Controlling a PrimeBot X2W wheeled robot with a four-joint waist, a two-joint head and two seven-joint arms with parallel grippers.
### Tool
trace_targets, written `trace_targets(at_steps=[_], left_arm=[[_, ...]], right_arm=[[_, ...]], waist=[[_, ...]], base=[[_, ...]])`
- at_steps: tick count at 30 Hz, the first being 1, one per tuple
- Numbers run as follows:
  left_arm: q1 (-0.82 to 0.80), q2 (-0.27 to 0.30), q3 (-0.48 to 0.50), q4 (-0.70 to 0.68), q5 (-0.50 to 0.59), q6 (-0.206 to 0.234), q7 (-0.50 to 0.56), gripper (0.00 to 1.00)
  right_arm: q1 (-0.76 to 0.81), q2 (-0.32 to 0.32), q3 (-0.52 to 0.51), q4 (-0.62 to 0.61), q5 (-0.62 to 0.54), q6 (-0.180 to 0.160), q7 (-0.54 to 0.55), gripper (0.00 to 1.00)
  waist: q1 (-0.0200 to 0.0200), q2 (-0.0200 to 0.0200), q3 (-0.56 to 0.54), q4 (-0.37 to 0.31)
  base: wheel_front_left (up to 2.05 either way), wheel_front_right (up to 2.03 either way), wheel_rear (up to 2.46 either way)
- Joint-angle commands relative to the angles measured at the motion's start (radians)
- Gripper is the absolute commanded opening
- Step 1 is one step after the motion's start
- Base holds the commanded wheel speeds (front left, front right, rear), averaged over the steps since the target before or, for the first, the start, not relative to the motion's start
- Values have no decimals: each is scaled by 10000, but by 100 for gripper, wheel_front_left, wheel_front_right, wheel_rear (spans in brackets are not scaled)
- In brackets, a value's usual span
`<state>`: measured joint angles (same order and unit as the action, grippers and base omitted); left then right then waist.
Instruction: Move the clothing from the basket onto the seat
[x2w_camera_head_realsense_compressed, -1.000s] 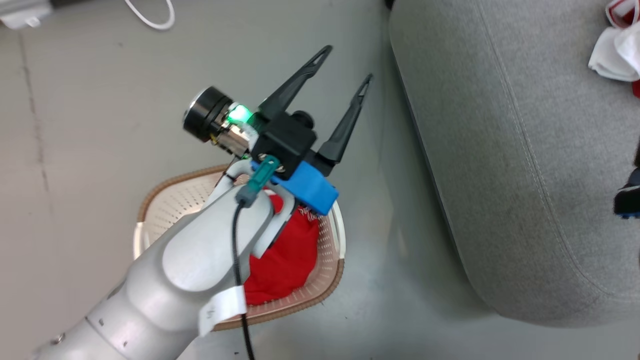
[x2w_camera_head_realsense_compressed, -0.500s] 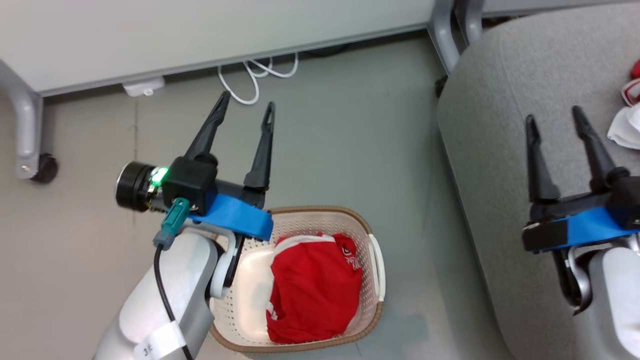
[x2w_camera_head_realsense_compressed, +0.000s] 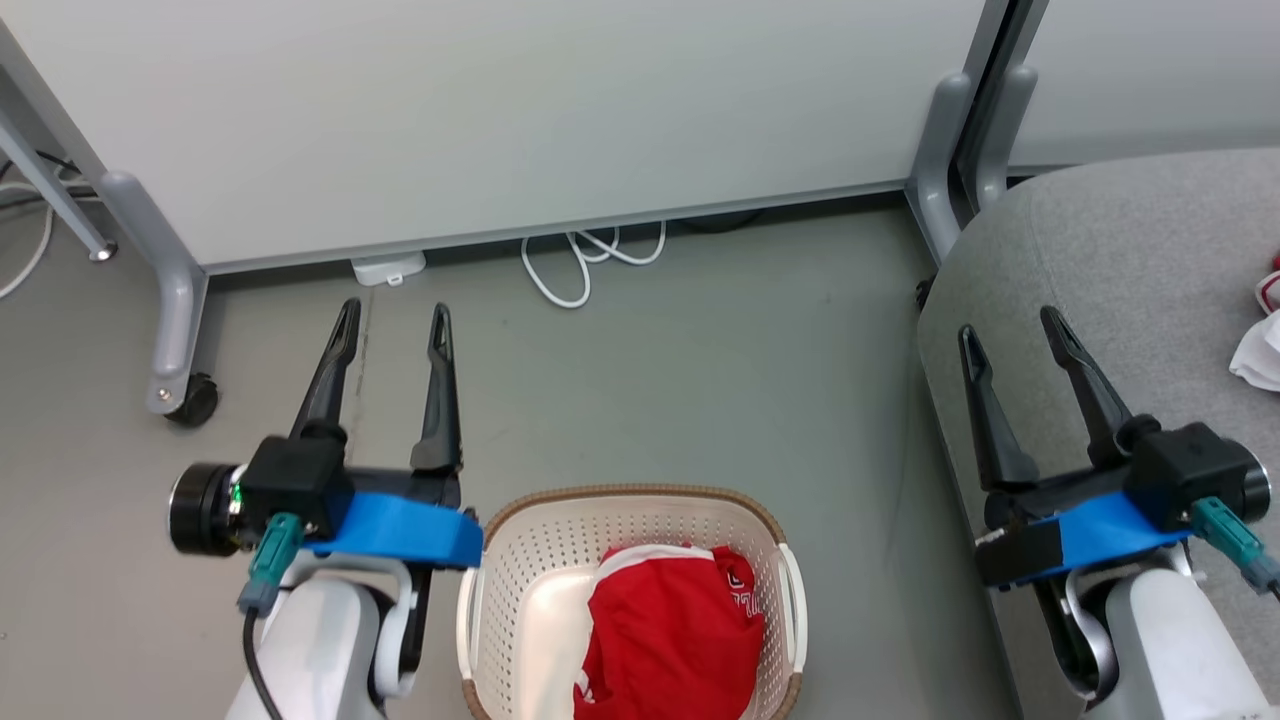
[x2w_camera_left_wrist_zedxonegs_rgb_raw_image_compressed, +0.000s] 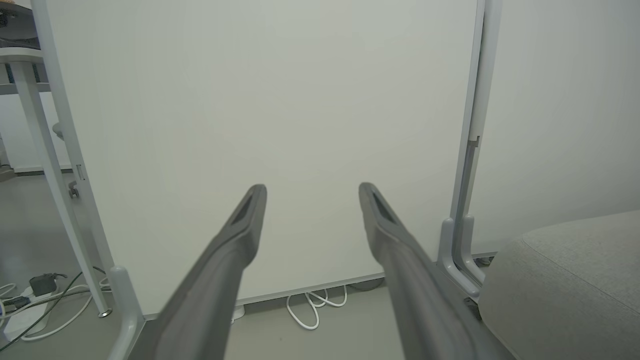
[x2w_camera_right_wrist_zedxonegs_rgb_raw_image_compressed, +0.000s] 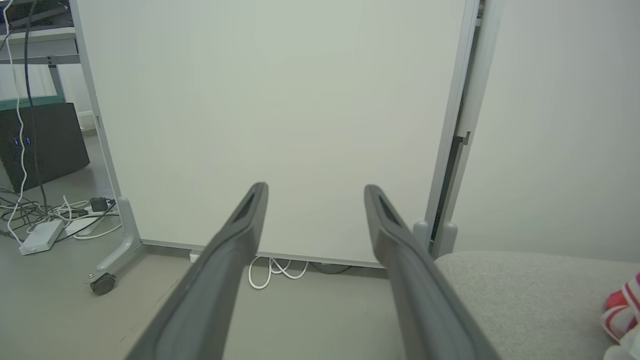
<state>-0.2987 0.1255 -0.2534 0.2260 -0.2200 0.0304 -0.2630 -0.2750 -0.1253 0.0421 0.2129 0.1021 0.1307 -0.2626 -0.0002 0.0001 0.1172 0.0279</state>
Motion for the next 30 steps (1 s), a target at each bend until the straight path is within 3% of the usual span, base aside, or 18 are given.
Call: trace_targets(at_steps=[1,17,30], left_arm=[[257,-37,154,-80,91,-69,-24,100],[2176,-572,1480,-369,951,-928,-26,100],[2460,-731,1709,-157,1134,-1171,-26,100]], right_arm=[[253,56,-67,-53,81,1,-34,100],[2118,502,-863,-199,318,1,-34,100],[2589,730,-1092,-179,392,1,-34,100]], waist=[[2,-1,-171,27],[2,-1,-949,-22],[2,-1,-1111,-23]], base=[[0,0,0],[0,0,0],[0,0,0]])
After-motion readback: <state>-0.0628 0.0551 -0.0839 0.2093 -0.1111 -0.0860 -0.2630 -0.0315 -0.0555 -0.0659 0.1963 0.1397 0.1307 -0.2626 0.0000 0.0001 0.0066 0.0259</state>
